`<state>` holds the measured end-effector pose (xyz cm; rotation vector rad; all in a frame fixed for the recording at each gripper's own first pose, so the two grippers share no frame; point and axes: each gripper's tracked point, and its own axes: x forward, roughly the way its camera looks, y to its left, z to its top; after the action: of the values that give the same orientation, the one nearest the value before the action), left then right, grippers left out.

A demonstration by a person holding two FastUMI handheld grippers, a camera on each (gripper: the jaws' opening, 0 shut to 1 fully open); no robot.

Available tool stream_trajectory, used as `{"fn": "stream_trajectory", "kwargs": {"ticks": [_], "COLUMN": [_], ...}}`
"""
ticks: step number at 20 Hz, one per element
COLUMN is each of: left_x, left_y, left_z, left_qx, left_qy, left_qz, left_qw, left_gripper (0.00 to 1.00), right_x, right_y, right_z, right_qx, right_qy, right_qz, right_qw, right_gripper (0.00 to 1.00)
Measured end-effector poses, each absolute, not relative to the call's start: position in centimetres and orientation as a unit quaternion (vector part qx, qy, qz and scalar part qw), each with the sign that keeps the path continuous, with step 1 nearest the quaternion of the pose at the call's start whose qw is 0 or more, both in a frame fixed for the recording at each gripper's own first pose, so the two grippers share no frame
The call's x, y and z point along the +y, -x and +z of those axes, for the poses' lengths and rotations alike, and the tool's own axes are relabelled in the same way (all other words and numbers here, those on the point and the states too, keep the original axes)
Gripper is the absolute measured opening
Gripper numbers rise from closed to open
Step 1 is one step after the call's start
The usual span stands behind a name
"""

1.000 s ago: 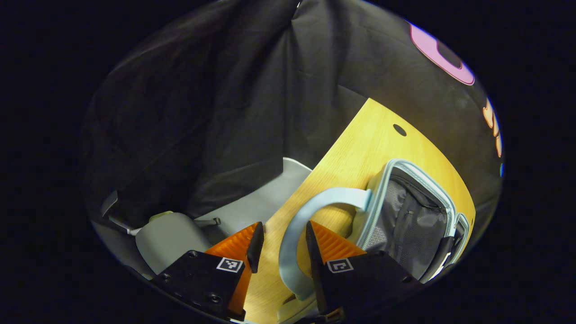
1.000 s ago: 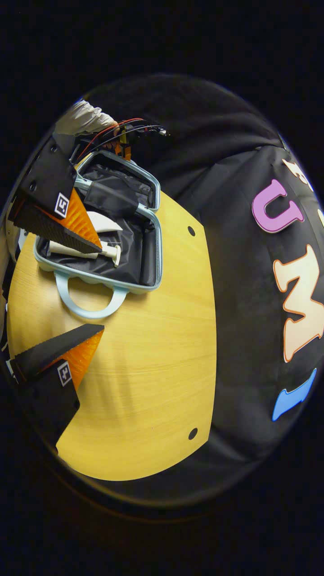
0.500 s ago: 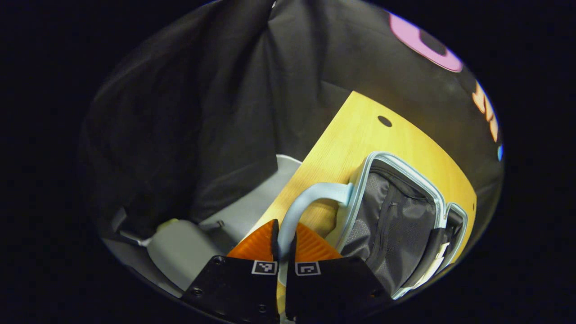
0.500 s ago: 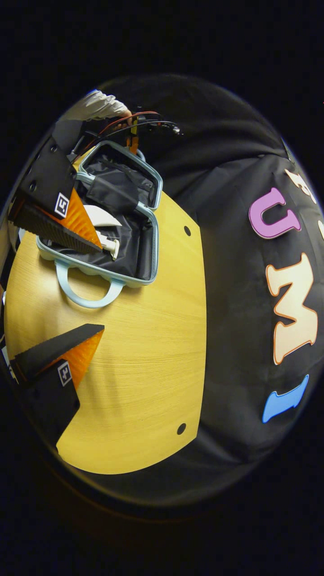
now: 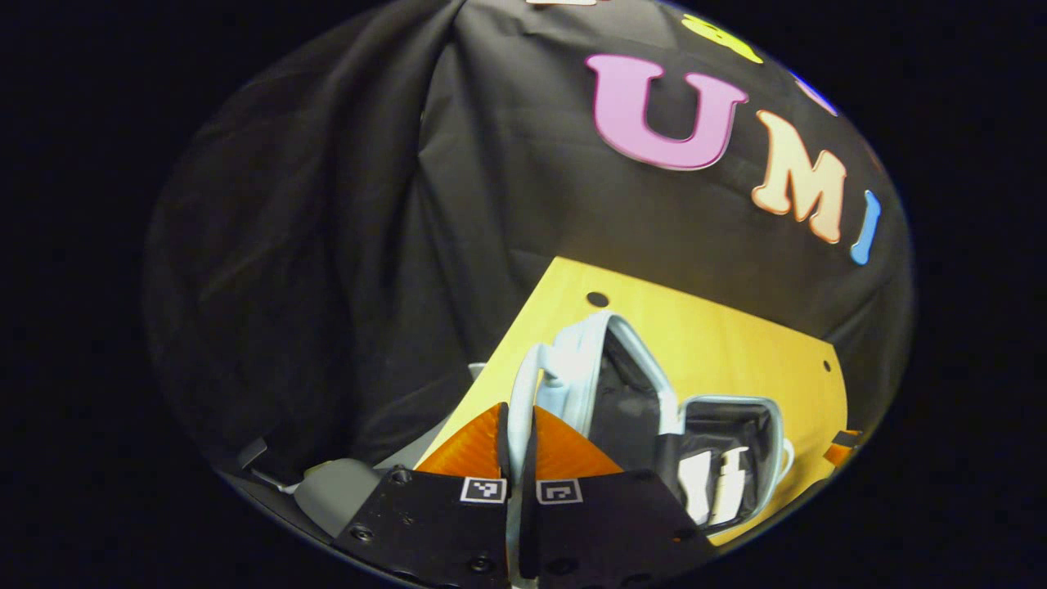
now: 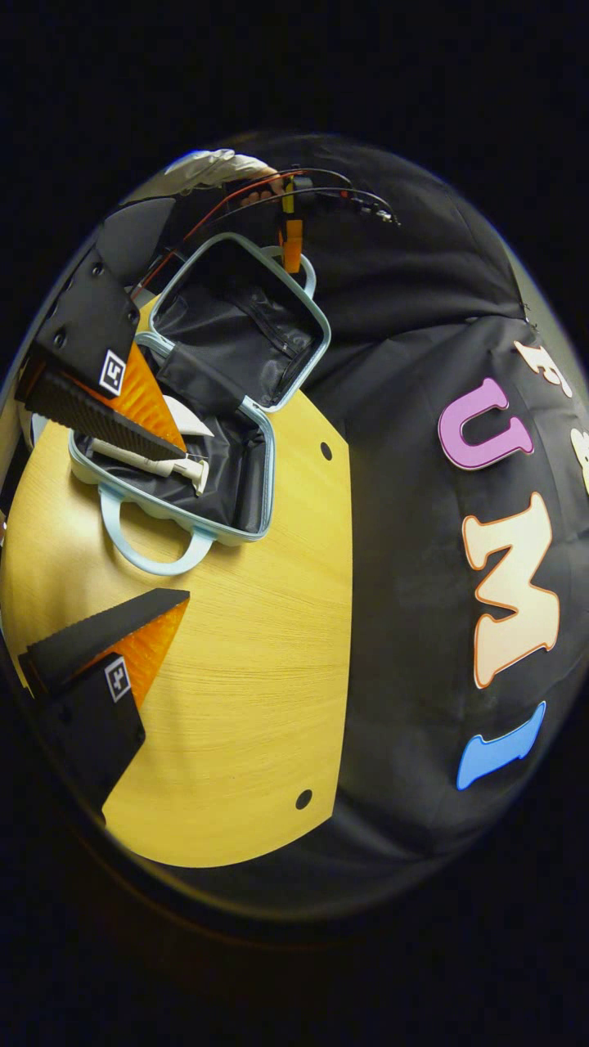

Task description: First open the suitcase, pack the skin care products into it, and then close the suitcase.

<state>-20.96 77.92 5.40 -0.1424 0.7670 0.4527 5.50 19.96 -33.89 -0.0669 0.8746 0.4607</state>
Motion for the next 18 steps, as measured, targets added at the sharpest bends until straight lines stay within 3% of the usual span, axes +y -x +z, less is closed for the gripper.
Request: {"fn": "stream_trajectory", "kwargs": {"ticks": [10,18], "left_x": [59.9,45.4], "left_y": [14.1,10.8], "left_z": [10.7,6.4], "left_qx": [0.333,0.360], "left_qy": [0.073,0.136], "left_qz": [0.057,-0.078], "left_qw": [0.938,0.920], "left_gripper": [0.00,0.00], "right_x": [14.3,6.6], "right_y": [-5.8,-6.1], "right_z": [-30.7,-29.2], "right_qx": [0.383,0.371], "right_qy": [-0.031,-0.060], "right_qz": [0.205,0.141], "right_qw": [0.900,0.916], "right_gripper": [0.97,0.99]}}
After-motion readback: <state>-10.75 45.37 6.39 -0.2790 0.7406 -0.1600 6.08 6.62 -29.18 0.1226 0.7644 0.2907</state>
